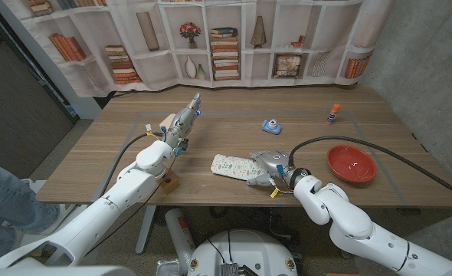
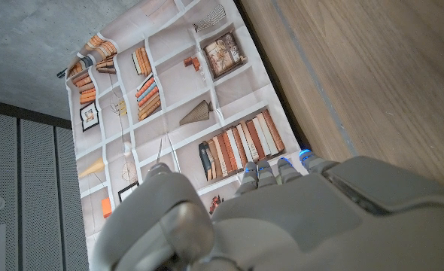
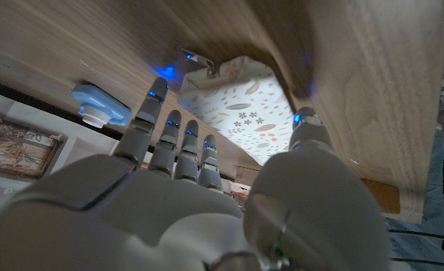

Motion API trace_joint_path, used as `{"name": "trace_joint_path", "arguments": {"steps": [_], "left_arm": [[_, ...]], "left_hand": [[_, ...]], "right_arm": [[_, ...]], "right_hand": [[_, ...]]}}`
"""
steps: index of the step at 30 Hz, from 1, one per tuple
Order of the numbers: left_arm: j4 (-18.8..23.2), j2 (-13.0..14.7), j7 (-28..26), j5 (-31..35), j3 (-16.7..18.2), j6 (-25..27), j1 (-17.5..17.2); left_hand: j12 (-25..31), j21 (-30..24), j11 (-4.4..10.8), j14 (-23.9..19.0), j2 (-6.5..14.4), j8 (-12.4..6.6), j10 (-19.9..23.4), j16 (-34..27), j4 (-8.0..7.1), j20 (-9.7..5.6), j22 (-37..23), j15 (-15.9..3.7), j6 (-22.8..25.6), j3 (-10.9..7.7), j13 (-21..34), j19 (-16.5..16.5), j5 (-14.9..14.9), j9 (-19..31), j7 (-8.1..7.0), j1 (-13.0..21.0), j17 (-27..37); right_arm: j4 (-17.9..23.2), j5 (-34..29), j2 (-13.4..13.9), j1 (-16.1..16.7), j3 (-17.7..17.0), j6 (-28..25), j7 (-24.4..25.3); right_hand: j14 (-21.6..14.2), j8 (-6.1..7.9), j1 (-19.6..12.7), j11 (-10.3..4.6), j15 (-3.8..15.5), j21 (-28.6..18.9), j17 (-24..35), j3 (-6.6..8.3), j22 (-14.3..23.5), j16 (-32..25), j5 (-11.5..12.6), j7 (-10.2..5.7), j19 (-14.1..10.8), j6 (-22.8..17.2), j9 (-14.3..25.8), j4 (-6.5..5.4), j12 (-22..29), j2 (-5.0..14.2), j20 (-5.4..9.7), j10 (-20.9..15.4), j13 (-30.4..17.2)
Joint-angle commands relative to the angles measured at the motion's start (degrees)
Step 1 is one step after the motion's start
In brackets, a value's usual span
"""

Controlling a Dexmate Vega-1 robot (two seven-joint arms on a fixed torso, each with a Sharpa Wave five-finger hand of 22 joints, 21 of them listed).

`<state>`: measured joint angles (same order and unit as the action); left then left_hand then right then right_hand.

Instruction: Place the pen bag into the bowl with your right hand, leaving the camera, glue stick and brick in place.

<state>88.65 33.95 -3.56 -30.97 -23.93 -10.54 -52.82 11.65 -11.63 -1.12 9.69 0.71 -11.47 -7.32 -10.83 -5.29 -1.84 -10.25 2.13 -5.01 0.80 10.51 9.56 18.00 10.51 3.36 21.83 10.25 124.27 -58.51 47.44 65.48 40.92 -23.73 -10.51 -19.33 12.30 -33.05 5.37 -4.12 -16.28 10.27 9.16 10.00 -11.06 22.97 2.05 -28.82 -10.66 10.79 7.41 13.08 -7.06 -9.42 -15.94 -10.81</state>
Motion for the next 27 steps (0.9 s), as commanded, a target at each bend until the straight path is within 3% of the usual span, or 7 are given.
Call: {"name": "trace_joint_path", "arguments": {"steps": [1, 8, 13, 19, 27], "left_arm": [[-0.29, -0.07, 0.01, -0.08, -0.11, 0.22, 0.02], [-0.21, -0.03, -0.15, 0.01, -0.15, 0.36, -0.02], [0.03, 0.05, -0.25, -0.04, -0.07, 0.36, -0.21], [0.33, 0.11, -0.51, 0.03, -0.08, 0.49, -0.46], [0.42, 0.02, -0.68, 0.16, -0.35, 0.91, -0.5]], "left_hand": [[0.07, 0.04, 0.21, 2.52, 0.21, 0.01, -0.17, 0.07, -0.25, -1.31, -0.29, -0.34, 0.0, 0.46, 0.24, 7.11, -0.01, 0.25, -0.18, 0.22, 0.24], [0.05, 0.05, 0.33, 2.49, 0.25, 0.01, -0.21, 0.05, -0.25, -1.2, -0.29, -0.34, 0.02, 0.53, 0.24, 7.15, -0.02, 0.26, -0.21, 0.25, 0.24], [0.05, 0.06, 0.32, 2.59, 0.28, 0.02, -0.23, 0.09, -0.25, -1.16, -0.29, -0.41, 0.03, 0.6, 0.25, 7.19, -0.02, 0.26, -0.19, 0.27, 0.24], [0.05, 0.06, 0.34, 2.62, 0.31, 0.04, -0.21, 0.1, -0.25, -1.14, -0.29, -0.5, 0.01, 0.66, 0.25, 7.19, -0.03, 0.26, -0.2, 0.3, 0.24], [0.02, 0.05, 0.42, 2.65, 0.35, 0.05, -0.29, 0.1, -0.24, -1.13, -0.29, -0.43, 0.0, 0.74, 0.25, 7.21, -0.04, 0.26, -0.17, 0.33, 0.24]], "right_arm": [[-1.07, 0.14, -0.36, -0.51, 0.77, -0.62, 0.42], [-1.5, 0.33, -0.27, -0.73, 0.99, -0.47, 1.12], [-1.78, 0.32, -0.28, -0.89, 1.17, -0.49, 1.51], [-2.01, 0.12, -0.2, -1.04, 1.37, -0.42, 2.05], [-2.16, -0.26, -0.2, -0.92, 1.49, -0.78, 2.61]], "right_hand": [[0.53, 0.24, -0.99, -0.66, 2.47, 0.3, 0.27, -0.05, 0.33, 0.09, 0.34, 0.18, -0.71, -0.6, 0.27, 0.04, 0.48, 0.42, 0.15, 0.06, -0.42], [0.83, 0.53, -1.13, -1.38, 3.51, 0.67, 0.43, -0.08, 0.35, 0.12, 0.4, -0.57, -0.71, -1.84, 0.29, -0.1, 0.72, 0.74, 0.57, -0.34, -0.65], [-0.28, 1.16, -1.32, -2.26, 4.03, 1.01, 0.7, -0.04, 0.37, -0.43, 0.46, -1.55, -1.03, -4.17, 0.33, -0.27, 1.18, 1.27, 1.67, -0.85, -1.1], [-1.61, 1.64, -1.49, -2.63, 4.41, 1.25, 1.02, 0.0, 0.38, -0.98, 0.48, -1.58, -1.63, -6.27, 0.37, -0.46, 2.05, 1.82, 2.56, -2.18, -1.66], [-5.96, 3.09, -2.78, -3.36, 6.76, 1.74, 1.79, 0.23, 0.45, -2.55, 0.54, -2.88, -3.94, -12.67, 0.51, -0.48, 5.76, 3.11, 4.44, -8.22, -3.84]]}}
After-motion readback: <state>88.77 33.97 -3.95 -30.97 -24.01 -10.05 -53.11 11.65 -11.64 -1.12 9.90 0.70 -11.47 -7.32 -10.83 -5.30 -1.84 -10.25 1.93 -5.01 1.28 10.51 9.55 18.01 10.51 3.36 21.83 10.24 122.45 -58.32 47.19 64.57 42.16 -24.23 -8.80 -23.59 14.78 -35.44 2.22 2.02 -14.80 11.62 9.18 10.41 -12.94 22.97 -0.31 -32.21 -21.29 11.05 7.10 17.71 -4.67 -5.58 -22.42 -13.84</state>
